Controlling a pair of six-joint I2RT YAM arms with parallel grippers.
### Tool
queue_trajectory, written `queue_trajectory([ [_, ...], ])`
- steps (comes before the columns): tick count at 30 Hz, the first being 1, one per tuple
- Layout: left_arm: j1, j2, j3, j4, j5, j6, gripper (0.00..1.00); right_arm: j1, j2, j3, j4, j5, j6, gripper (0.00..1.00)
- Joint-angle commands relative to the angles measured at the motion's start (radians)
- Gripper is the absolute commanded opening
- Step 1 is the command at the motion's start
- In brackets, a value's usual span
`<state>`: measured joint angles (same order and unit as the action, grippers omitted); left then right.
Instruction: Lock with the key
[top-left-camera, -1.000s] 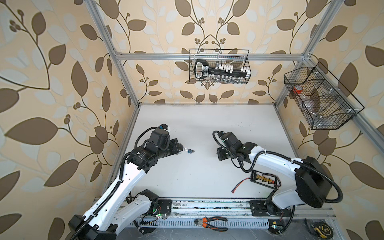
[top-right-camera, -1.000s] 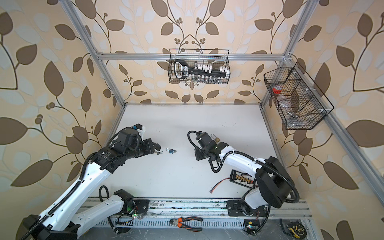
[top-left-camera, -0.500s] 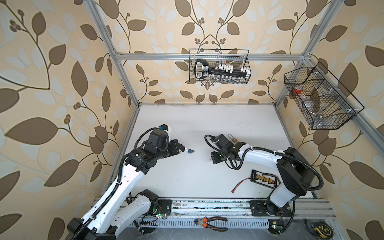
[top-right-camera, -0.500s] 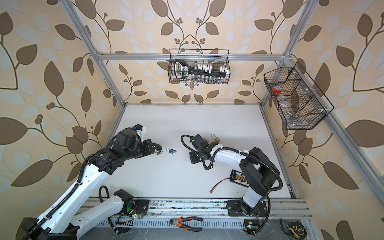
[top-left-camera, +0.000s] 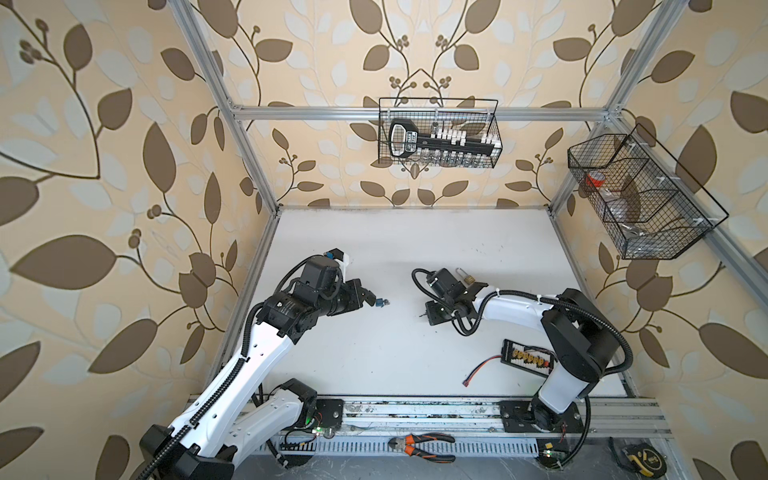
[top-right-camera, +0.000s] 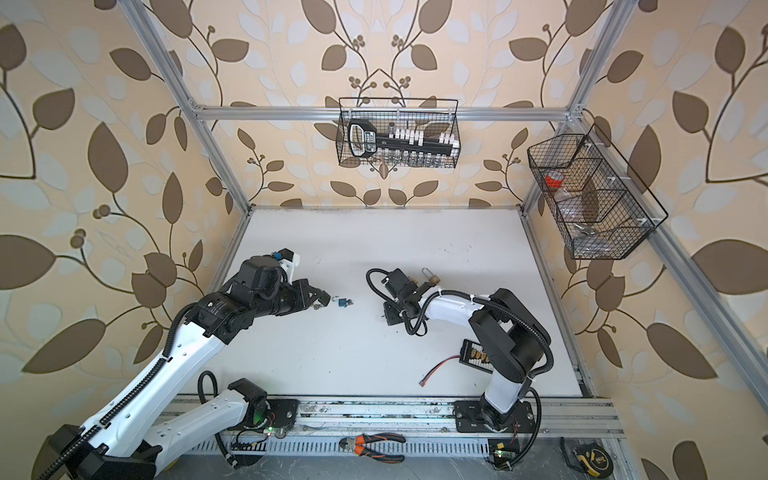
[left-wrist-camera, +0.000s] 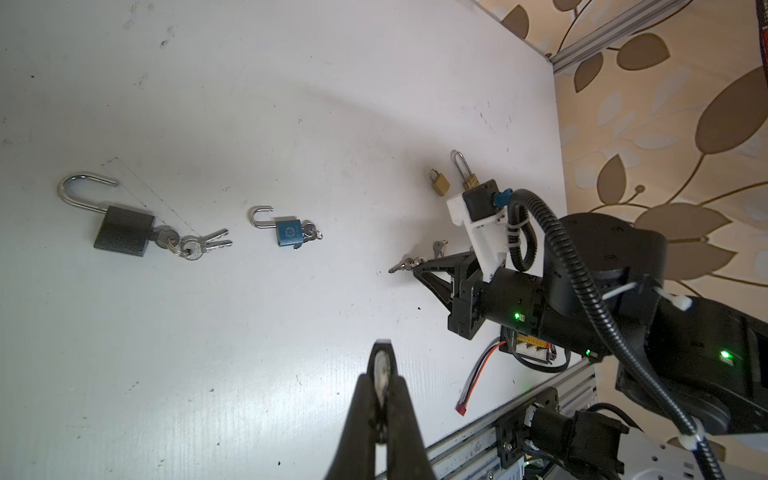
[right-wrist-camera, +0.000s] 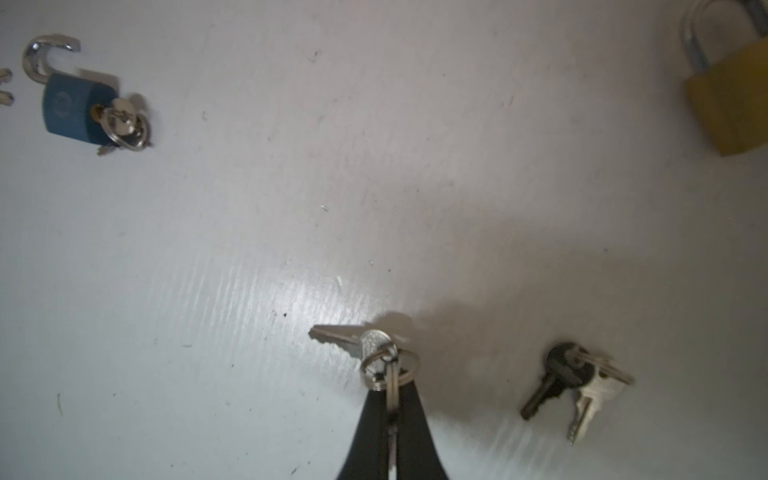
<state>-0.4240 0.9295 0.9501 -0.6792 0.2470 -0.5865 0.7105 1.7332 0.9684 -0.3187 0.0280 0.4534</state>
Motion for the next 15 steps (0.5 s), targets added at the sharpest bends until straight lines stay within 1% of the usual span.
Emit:
queue_trajectory([
  [1,0.005,-0.018,0.018,0.043,0.026,0.028,0.0,-0.004,0.032,0.039,-0.003,0.028,0.008,0.0],
  [6,0.005,-0.017,0.016,0.047,0.033,0.026,0.0,-0.009,0.051,0.061,0.004,0.037,0.009,0.02],
  [8,0.005,-0.016,0.016,0.047,0.032,0.025,0.0,-0.014,0.058,0.071,0.004,0.031,0.008,0.05],
  [12,0.005,-0.019,0.019,0.044,0.025,0.019,0.0,-0.014,0.044,0.086,0.004,0.03,0.001,0.17],
  [14,0.005,-0.029,0.019,0.044,0.009,0.01,0.0,-0.014,0.011,0.085,0.009,0.045,-0.005,0.27],
  [15,0.006,-0.033,0.019,0.044,0.004,0.006,0.0,-0.014,-0.008,0.085,0.008,0.051,-0.009,0.31],
])
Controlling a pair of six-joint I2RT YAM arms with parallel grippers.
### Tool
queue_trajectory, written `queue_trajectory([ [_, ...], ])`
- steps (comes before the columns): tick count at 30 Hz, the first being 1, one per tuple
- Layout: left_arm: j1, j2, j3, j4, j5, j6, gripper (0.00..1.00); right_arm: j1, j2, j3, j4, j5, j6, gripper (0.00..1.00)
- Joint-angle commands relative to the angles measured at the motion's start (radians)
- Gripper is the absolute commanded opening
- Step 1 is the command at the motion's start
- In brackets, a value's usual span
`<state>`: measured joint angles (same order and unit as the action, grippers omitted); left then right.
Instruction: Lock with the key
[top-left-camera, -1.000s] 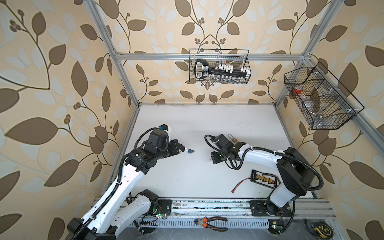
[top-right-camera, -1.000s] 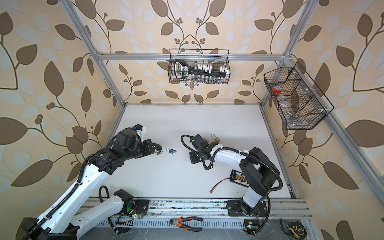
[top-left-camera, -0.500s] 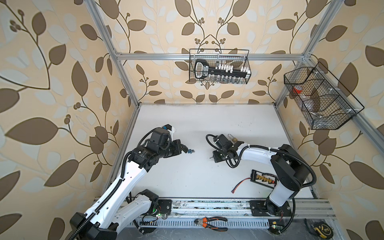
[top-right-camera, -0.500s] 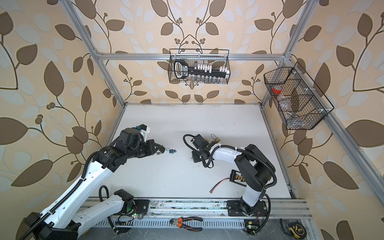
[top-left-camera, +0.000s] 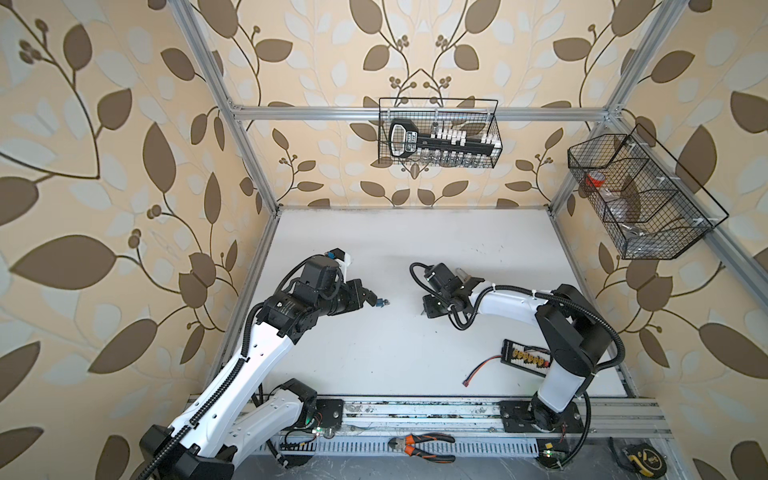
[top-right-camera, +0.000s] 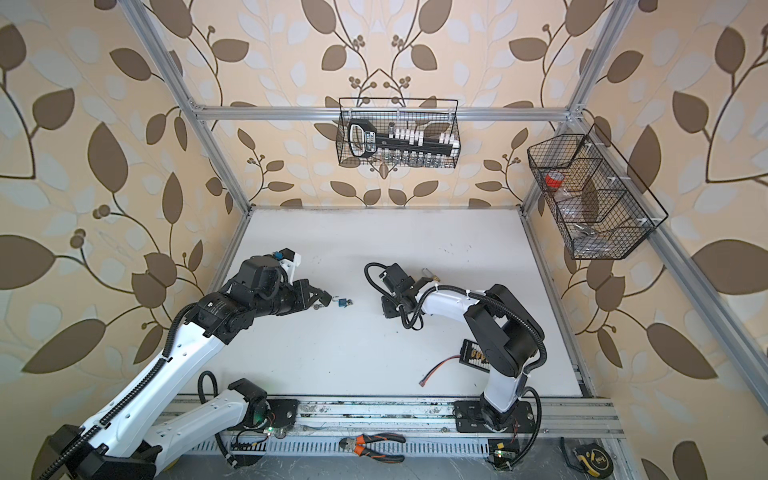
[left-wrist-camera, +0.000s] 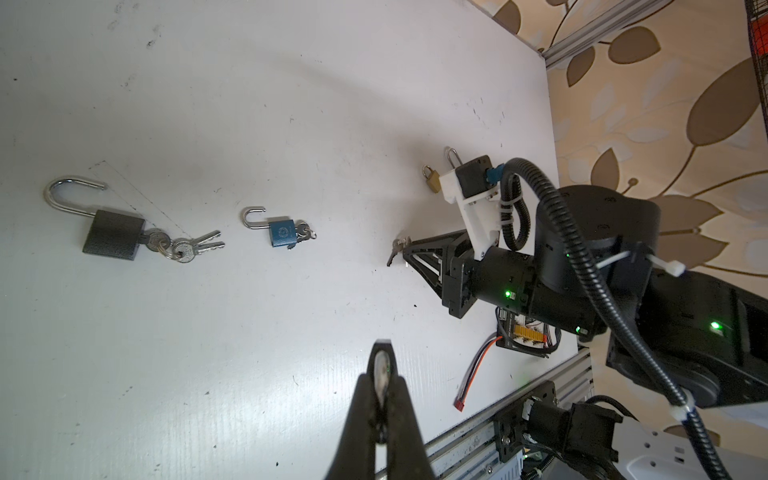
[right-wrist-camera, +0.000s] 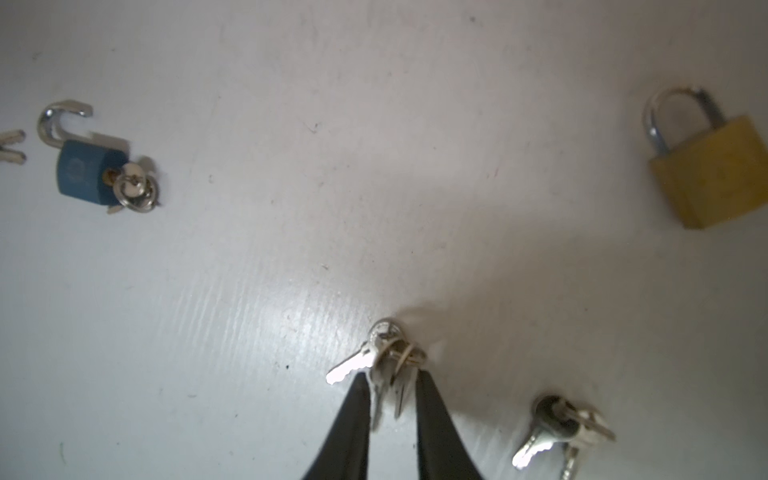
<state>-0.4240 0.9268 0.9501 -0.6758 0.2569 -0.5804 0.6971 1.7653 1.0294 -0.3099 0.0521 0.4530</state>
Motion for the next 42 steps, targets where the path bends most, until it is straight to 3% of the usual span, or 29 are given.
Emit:
queue_trajectory([
  [1,0.005,-0.035,0.021,0.042,-0.01,-0.005,0.0,-0.001,-0.065,0.023,0.0,0.028,-0.017,0.36],
  [6,0.005,-0.041,0.02,0.084,0.021,-0.017,0.0,-0.001,-0.262,-0.036,0.062,0.032,-0.068,0.63],
  [11,0.005,-0.036,-0.004,0.213,0.172,-0.006,0.0,-0.001,-0.559,-0.191,0.224,0.085,-0.086,0.75],
  [14,0.004,-0.009,0.002,0.261,0.269,-0.005,0.0,-0.001,-0.703,-0.302,0.354,0.049,-0.151,0.8],
  [16,0.0,0.005,0.003,0.296,0.318,-0.012,0.0,-0.001,-0.773,-0.305,0.338,0.003,-0.197,0.85],
  [20,-0.053,0.01,-0.02,0.396,0.34,-0.053,0.0,0.013,-0.884,-0.303,0.312,-0.24,-0.364,0.81],
  [22,-0.097,0.019,-0.028,0.427,0.316,-0.066,0.0,0.064,-0.921,-0.31,0.313,-0.217,-0.418,0.78],
  [26,-0.198,0.042,-0.04,0.472,0.226,-0.099,0.0,0.205,-0.952,-0.327,0.31,-0.004,-0.514,0.76],
  [32,-0.3,0.06,-0.08,0.545,0.103,-0.169,0.0,0.308,-0.929,-0.339,0.305,0.141,-0.57,0.76],
  [42,-0.337,0.095,-0.056,0.552,0.089,-0.165,0.0,0.32,-0.831,-0.328,0.316,0.114,-0.568,0.76],
])
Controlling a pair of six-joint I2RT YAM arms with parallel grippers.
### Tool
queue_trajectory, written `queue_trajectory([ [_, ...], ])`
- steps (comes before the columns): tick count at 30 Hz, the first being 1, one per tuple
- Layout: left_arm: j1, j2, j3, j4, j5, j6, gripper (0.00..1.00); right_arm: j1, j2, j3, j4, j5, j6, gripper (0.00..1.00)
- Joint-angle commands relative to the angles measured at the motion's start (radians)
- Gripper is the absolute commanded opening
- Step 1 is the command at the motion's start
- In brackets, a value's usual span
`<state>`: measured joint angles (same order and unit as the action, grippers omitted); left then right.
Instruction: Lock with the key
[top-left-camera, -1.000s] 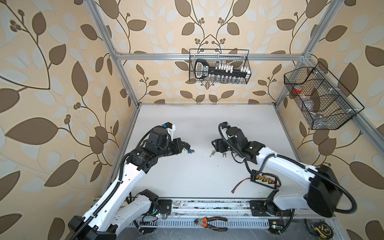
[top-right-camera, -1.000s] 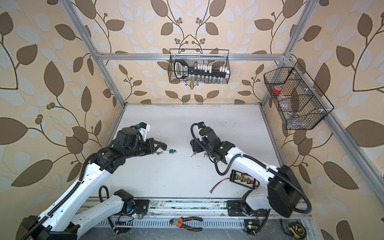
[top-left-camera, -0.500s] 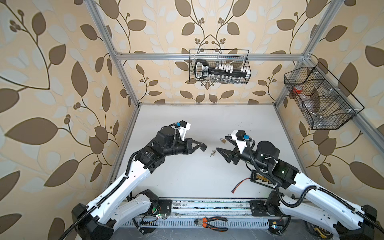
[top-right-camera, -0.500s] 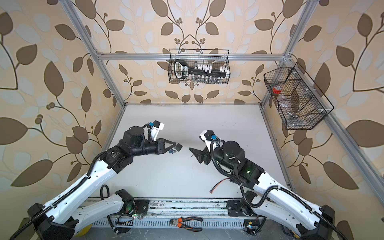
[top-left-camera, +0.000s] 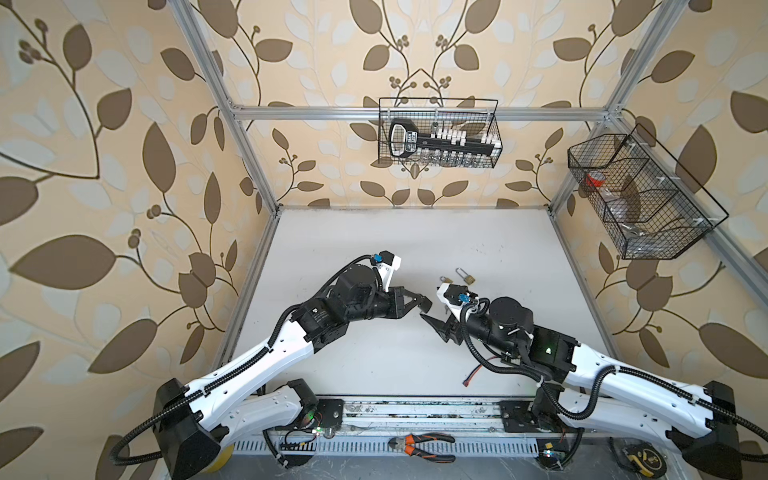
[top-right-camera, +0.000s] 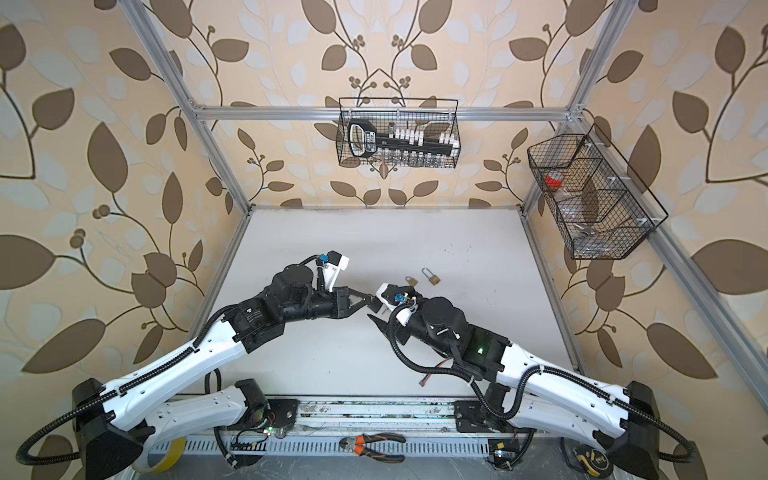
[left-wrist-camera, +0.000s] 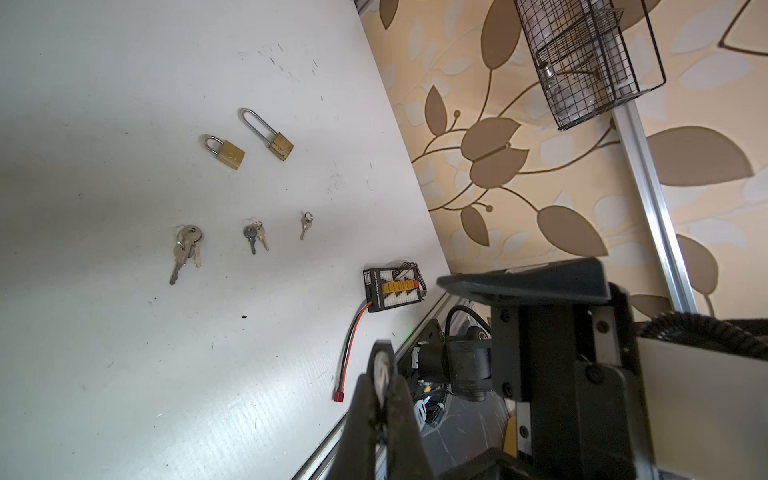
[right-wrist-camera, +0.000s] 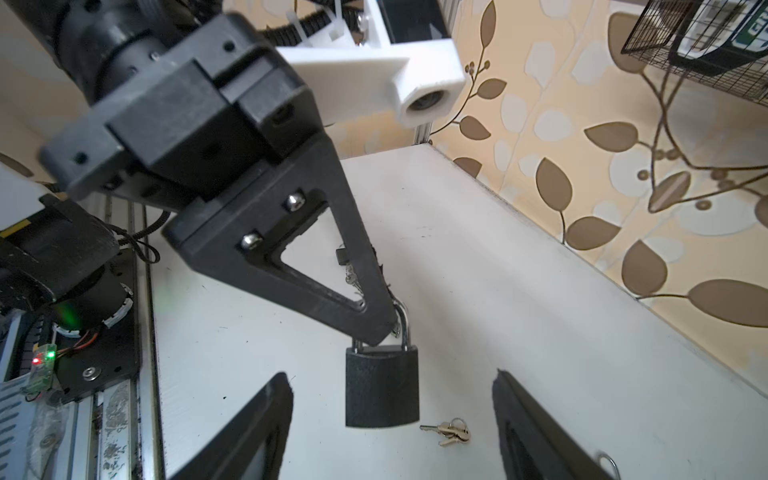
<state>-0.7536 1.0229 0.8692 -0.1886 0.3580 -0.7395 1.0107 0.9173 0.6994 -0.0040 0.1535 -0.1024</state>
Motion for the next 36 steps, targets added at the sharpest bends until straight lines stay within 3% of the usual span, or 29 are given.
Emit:
queue_trajectory([
  [1,-0.007,0.0,0.029,0.064,-0.011,-0.005,0.0,0.006,0.025,0.002,0.012,0.016,-0.012,0.75],
  [20,-0.013,0.008,0.034,0.064,0.002,0.0,0.0,-0.002,0.081,0.025,0.032,-0.018,-0.007,0.54],
  [36,-0.016,-0.004,0.025,0.057,-0.005,-0.004,0.0,-0.014,0.094,0.035,0.041,-0.042,0.007,0.28],
])
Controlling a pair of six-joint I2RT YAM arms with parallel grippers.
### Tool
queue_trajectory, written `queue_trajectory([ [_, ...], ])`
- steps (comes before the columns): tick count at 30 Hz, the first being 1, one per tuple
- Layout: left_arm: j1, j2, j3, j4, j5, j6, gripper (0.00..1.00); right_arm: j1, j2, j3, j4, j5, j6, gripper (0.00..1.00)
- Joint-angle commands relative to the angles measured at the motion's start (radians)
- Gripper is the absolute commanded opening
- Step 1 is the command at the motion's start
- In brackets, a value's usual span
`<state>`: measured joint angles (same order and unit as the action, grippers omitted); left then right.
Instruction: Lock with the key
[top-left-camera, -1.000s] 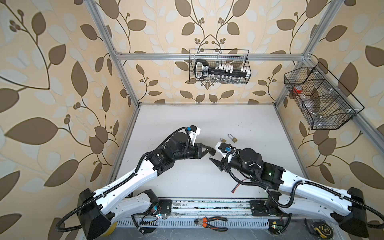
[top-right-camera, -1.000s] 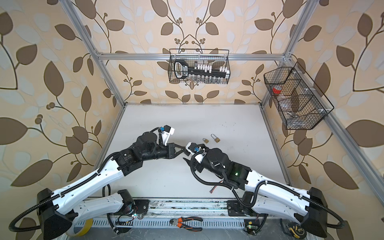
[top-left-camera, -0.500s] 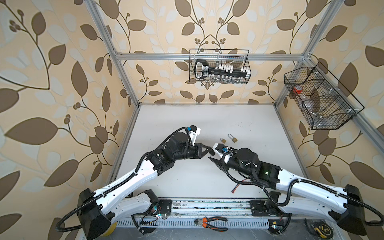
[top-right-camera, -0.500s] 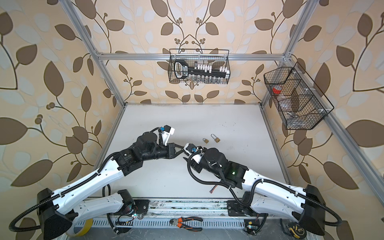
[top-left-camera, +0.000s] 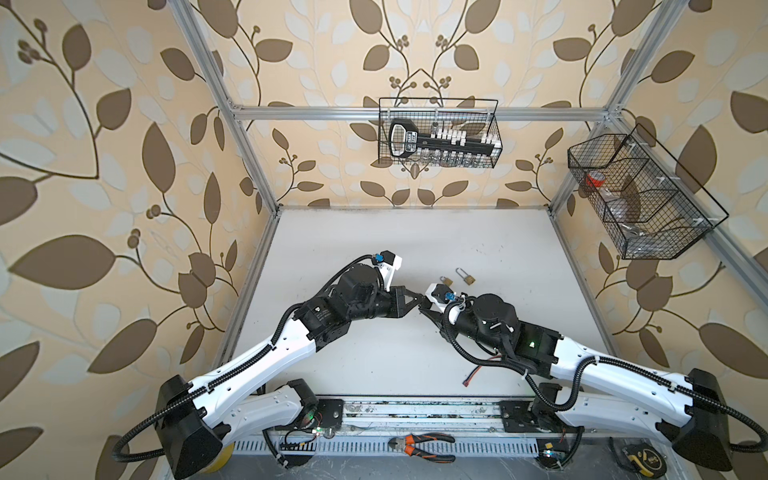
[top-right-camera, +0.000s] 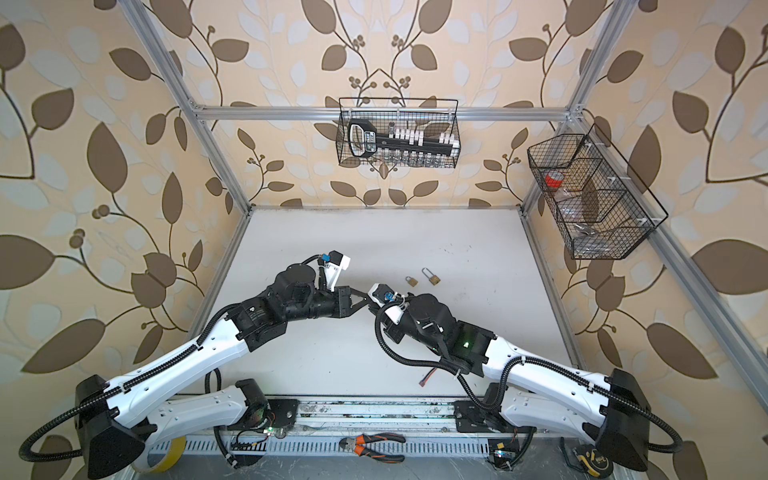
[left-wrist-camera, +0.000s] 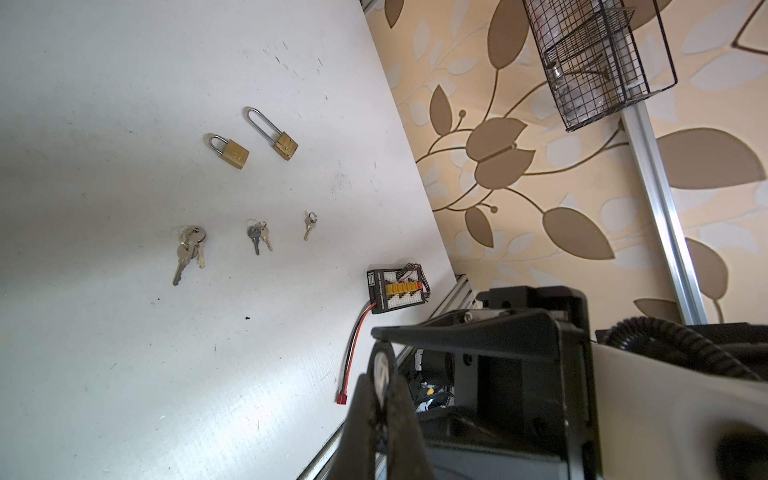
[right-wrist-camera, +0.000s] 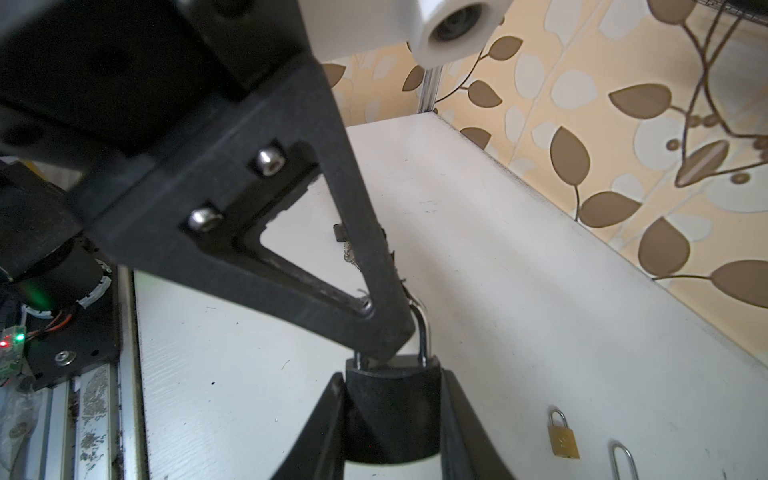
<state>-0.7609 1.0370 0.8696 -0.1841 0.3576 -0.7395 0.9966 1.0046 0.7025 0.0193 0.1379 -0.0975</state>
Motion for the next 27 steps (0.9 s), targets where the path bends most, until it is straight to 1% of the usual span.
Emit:
queue_trajectory([
  [1,-0.01,-0.018,0.023,0.054,-0.003,-0.004,0.0,0.0,0.005,0.032,0.016,-0.027,0.004,0.27],
  [6,-0.009,-0.017,0.029,0.051,-0.002,-0.004,0.0,-0.001,-0.002,0.029,0.01,-0.04,0.013,0.15],
  [8,-0.01,-0.013,0.045,0.035,0.0,0.003,0.0,0.0,-0.012,0.03,0.008,-0.045,0.021,0.08],
  [9,-0.009,-0.012,0.056,0.02,-0.002,0.009,0.07,-0.001,-0.021,0.033,0.008,-0.05,0.03,0.04],
  [10,-0.01,-0.015,0.068,0.004,-0.009,0.022,0.24,-0.002,-0.032,0.037,0.008,-0.051,0.045,0.0],
  [11,-0.009,-0.021,0.084,-0.018,-0.021,0.037,0.4,-0.006,-0.046,0.04,0.008,-0.052,0.059,0.0],
  [12,-0.01,-0.032,0.103,-0.049,-0.044,0.054,0.52,-0.012,-0.059,0.04,0.008,-0.052,0.078,0.0],
  [14,-0.009,-0.05,0.143,-0.127,-0.119,0.095,0.85,-0.032,-0.082,0.038,0.003,-0.04,0.11,0.0],
  [15,-0.01,-0.058,0.161,-0.168,-0.17,0.11,0.88,-0.051,-0.092,0.034,-0.003,-0.041,0.13,0.0],
  [16,-0.008,-0.065,0.176,-0.204,-0.211,0.123,0.9,-0.071,-0.098,0.03,-0.006,-0.049,0.148,0.0],
  [17,-0.006,-0.07,0.192,-0.244,-0.256,0.14,0.91,-0.101,-0.099,0.025,-0.01,-0.052,0.172,0.0],
  [19,-0.002,-0.076,0.213,-0.309,-0.33,0.168,0.98,-0.172,-0.071,0.037,-0.046,-0.057,0.224,0.0],
  [21,0.005,-0.077,0.224,-0.365,-0.391,0.18,0.99,-0.269,-0.002,0.086,-0.12,-0.117,0.271,0.0],
  [24,0.026,-0.086,0.22,-0.417,-0.437,0.183,0.99,-0.389,0.112,0.153,-0.189,-0.21,0.313,0.0],
  [27,0.076,-0.103,0.211,-0.472,-0.469,0.164,0.99,-0.445,0.242,0.229,-0.243,-0.261,0.314,0.0],
])
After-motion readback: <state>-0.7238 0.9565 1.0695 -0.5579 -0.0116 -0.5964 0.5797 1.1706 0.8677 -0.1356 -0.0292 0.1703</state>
